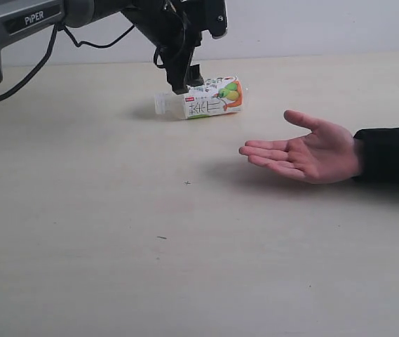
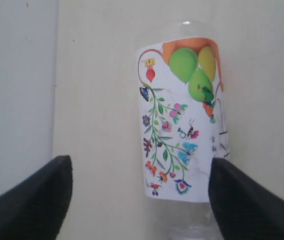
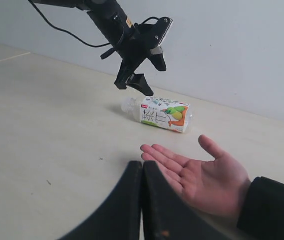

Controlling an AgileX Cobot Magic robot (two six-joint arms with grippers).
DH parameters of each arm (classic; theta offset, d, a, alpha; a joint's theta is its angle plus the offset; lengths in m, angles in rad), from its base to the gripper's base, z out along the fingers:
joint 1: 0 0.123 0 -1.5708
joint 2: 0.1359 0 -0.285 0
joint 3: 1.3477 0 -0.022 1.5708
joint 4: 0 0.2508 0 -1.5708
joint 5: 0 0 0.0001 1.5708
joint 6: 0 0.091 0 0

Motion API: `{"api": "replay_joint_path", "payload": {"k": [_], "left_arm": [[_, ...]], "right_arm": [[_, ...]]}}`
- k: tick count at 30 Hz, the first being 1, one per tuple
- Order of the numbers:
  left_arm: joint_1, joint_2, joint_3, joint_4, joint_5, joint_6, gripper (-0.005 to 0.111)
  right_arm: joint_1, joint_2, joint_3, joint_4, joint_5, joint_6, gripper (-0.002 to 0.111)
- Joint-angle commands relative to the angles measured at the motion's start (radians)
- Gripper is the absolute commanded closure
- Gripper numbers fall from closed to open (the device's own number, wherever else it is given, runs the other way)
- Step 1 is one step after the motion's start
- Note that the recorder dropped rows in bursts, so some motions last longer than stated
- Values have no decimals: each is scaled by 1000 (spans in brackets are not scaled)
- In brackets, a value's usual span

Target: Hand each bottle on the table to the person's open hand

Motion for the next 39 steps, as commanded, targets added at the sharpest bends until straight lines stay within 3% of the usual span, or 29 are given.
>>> {"api": "replay_joint_path", "payload": {"k": [1,15,18,27,39], "left_arm": [[2,10,-5,24,-8,-22,34],[2,11,-2,65,2,-60,34],[-2,11,-2,65,-5,-135,34],[-9,30,-2,118,-16,-123,14],[-10,94,-2,137,-83,-97,14]], "right_arm": [[0,-3,4,-1,-17,-4,108],[0,-3,4,-1,-17,-4,108],[0,-3,4,-1,-17,-4,108],[0,-3,4,-1,-17,-4,108],[0,-3,4,-1,-17,-4,108]]}}
